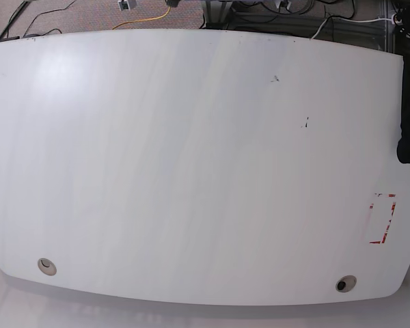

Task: Layout the t-shirt on the table in an organized manner, then fold the t-shirt properly

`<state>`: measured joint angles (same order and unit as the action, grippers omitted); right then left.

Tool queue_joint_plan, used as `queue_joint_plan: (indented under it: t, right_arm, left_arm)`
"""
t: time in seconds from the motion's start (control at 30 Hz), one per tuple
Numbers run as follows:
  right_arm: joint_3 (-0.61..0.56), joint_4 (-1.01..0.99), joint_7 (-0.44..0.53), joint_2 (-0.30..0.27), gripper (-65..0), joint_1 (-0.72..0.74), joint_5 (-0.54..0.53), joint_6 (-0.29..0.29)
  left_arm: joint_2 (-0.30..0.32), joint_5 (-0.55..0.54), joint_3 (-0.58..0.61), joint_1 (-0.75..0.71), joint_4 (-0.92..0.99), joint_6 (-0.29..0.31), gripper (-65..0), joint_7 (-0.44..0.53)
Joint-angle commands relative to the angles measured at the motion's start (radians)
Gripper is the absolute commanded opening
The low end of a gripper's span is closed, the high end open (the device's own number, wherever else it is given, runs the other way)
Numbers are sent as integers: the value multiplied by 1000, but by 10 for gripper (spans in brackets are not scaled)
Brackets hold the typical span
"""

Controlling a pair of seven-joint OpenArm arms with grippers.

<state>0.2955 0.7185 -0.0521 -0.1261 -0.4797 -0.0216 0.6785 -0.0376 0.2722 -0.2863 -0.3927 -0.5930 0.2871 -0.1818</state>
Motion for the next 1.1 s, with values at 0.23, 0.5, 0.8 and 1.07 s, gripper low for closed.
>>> queue_joint_plan:
  t: [0.23,0.5,0.8,1.07]
  right_arm:
    - [3,-195,13,-22,-621,128,81,-81]
    - [5,-221,25,7,-621,181,160,-173]
    - [5,-250,-1,19,-621,221,188,-225]
    - [5,-320,2,19,-621,263,188,-225]
  left_arm:
    - [41,-1,0,119,130,-84,-650,6]
    - [40,0,48,163,186,-150,-650,5]
    - [38,-1,85,231,290,-266,-650,5]
    - [29,-1,86,242,292,-277,-650,3]
